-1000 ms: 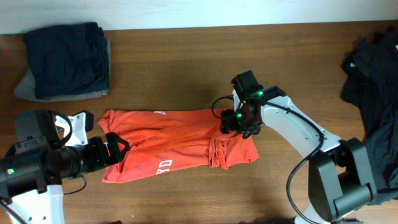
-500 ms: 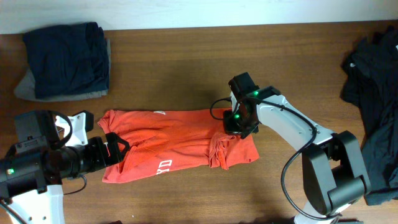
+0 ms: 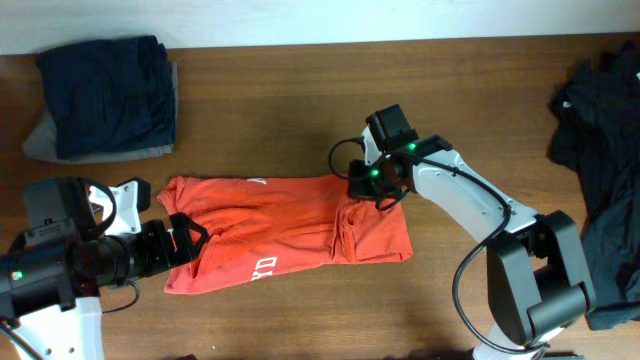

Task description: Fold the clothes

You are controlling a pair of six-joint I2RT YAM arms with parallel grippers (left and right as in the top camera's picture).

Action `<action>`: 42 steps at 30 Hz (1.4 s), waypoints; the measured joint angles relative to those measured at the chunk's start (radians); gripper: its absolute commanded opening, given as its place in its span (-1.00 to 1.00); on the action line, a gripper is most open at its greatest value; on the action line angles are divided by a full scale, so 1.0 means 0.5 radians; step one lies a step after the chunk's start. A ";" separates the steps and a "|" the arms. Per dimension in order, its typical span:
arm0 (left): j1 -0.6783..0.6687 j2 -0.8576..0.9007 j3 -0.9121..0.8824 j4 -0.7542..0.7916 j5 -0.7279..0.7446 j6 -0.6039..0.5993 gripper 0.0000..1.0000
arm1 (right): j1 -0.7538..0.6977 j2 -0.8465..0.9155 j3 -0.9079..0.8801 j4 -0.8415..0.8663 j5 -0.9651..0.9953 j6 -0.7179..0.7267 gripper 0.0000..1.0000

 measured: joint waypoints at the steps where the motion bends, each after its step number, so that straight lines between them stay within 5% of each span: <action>1: 0.000 0.000 0.000 0.000 0.000 0.000 0.98 | 0.000 0.000 0.000 0.016 -0.002 0.016 -0.91; 11: 0.000 0.000 0.000 0.000 -0.001 0.000 0.98 | 0.024 0.000 0.000 0.031 -0.023 0.058 -0.87; 14: 0.000 0.000 0.000 0.000 0.000 0.000 0.98 | 0.069 0.000 0.000 0.031 -0.023 0.075 -0.63; 19: 0.000 0.000 0.000 0.000 0.000 0.000 0.98 | 0.169 0.000 0.000 0.034 -0.024 0.079 -0.53; 23: 0.000 0.000 0.000 0.000 0.000 0.000 0.98 | 0.218 0.000 0.000 0.036 -0.029 0.085 -0.08; 42: 0.000 0.000 0.000 0.000 -0.001 0.000 0.99 | -0.095 -0.002 0.272 -0.484 -0.059 -0.233 0.13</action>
